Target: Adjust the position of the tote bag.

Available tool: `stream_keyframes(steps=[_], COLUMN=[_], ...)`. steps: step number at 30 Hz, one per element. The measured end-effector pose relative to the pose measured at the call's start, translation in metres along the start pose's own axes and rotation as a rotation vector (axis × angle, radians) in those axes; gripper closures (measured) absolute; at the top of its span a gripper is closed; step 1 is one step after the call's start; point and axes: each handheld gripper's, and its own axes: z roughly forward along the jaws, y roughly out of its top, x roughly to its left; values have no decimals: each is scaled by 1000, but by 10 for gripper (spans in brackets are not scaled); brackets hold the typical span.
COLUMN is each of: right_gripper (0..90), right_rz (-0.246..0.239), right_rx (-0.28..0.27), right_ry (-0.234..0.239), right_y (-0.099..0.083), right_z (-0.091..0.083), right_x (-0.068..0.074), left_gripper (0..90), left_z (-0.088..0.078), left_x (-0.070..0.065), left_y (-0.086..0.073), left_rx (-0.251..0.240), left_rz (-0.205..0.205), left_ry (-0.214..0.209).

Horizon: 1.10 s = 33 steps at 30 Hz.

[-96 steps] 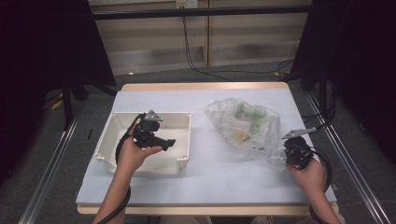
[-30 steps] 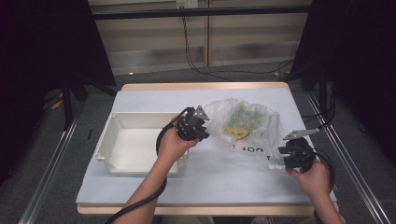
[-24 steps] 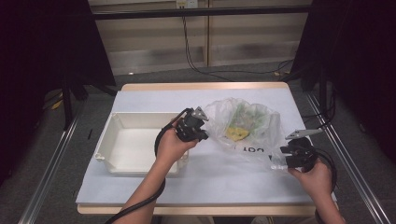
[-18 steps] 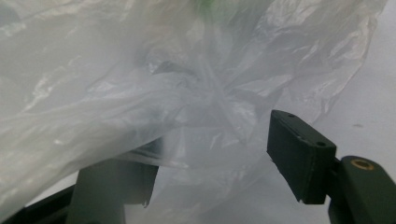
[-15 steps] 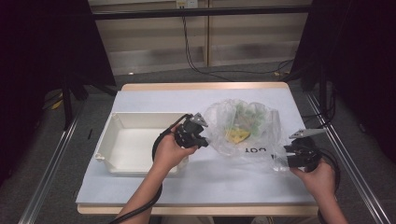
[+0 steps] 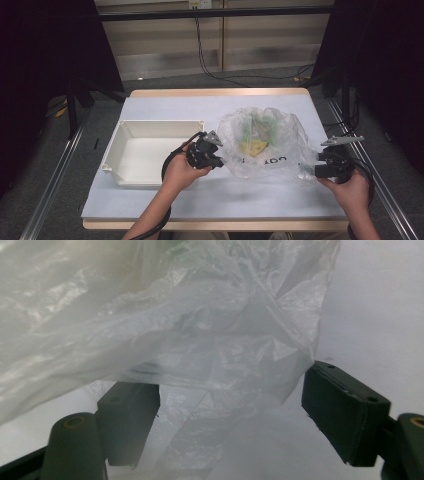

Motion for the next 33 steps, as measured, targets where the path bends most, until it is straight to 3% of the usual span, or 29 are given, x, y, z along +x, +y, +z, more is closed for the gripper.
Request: stream_keyframes(steps=[2,6,7,9,11,14,15,27,28,33], right_gripper=[227,224,223,222,221,221,219,228,230,252], right_rz=[5,7,9,14,17,2,1,29,25,7], right_rx=[-1,1,-7,-8,-4,5,14,-14,-16,-24], right_ry=[4,-1,1,0,13,13,17,0,-4,2], right_y=[-1,-2,-4,-5,-6,-6,-7,-11,-10,-7], right_z=[-1,-3,-6,-8,-10,-11,-14,-32,-33,-33], right_x=[-1,-3,-4,-4,-3,-2,-1,-10,-10,-7], left_gripper=[890,889,887,883,882,883,885,896,897,896], left_z=[2,1,2,2,4,3,3,6,7,7], left_x=[0,2,2,4,5,7,6,8,7,8], left_y=[-1,-1,-1,-1,-1,0,1,3,3,3], left_rx=[-6,2,-15,-2,-19,-10,-28,-9,-16,-2], left_rz=[-20,-11,-25,-8,-28,-11,-31,-8,-24,-13], left_ry=[4,2,7,2,-5,-3,-5,-16,-16,-13])
